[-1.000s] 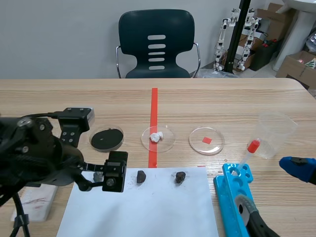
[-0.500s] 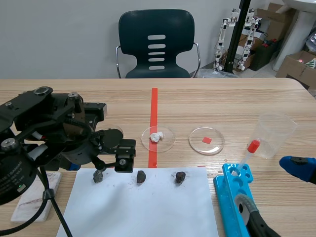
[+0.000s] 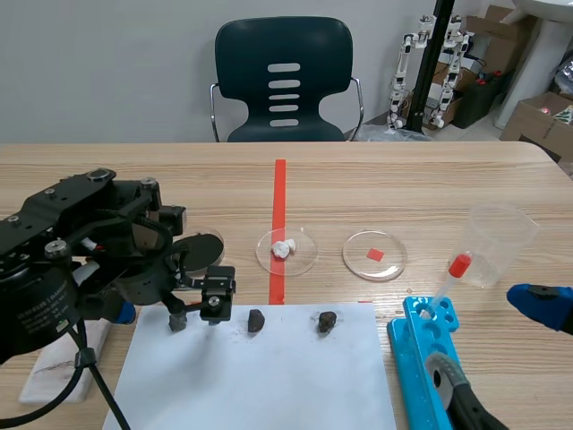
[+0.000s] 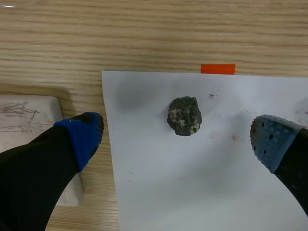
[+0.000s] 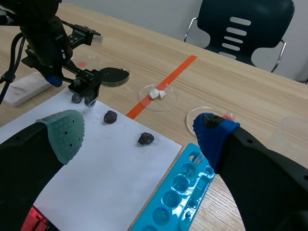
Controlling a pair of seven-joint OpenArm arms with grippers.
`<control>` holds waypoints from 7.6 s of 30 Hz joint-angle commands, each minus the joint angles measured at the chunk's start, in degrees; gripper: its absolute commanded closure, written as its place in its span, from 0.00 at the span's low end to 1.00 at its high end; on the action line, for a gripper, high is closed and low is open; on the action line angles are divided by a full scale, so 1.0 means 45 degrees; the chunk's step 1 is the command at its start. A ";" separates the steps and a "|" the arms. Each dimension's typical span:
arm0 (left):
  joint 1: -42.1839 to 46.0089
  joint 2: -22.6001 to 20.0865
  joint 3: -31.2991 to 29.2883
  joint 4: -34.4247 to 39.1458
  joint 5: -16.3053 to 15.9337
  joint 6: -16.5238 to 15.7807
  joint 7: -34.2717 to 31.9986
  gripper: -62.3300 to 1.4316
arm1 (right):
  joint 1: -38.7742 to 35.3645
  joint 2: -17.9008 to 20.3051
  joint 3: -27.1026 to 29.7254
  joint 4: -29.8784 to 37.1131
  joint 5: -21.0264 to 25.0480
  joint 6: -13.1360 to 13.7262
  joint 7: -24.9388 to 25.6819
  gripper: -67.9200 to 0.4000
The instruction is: Pick up the left mineral with the left hand
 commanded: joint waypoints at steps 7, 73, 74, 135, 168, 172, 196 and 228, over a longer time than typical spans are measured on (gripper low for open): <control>-0.0180 0.0165 -0.0068 0.0189 0.0024 0.0063 -0.0248 0.00 | 0.0117 -0.0005 0.0087 0.0073 0.0087 -0.0044 0.0194 0.30; 0.0141 -0.0078 -0.0068 0.0520 0.0214 0.0063 -0.0398 0.59 | 0.0117 -0.0005 0.0087 0.0073 0.0092 -0.0044 0.0194 0.30; 0.0141 -0.0078 -0.0068 0.0520 0.0214 0.0063 -0.0398 0.52 | 0.0117 -0.0005 0.0087 0.0073 0.0092 -0.0044 0.0194 0.30; -0.0185 0.1214 -0.0068 -0.1064 0.0685 0.0068 -0.1258 0.48 | 0.0117 -0.0005 0.0087 0.0073 0.0092 -0.0044 0.0194 0.30; 0.1647 -0.0233 -0.0879 0.2249 0.0685 0.0063 -0.2909 0.89 | 0.0117 -0.0005 0.0087 0.0073 0.0087 -0.0044 0.0194 0.30; 0.2895 -0.0821 -0.1195 0.3687 0.0627 0.0058 -0.4444 0.89 | 0.0117 -0.0005 0.0087 0.0073 0.0087 -0.0044 0.0194 0.30; 1.1914 -0.3196 -0.5469 0.9306 0.0855 -0.7223 -1.6028 0.89 | 0.0117 -0.0005 0.0087 0.0073 0.0087 -0.0044 0.0194 0.30; 1.3211 -0.3191 -0.5537 0.9374 0.2662 -0.8034 -1.7364 0.89 | 0.0117 -0.0005 0.0087 0.0073 0.0087 -0.0044 0.0194 0.30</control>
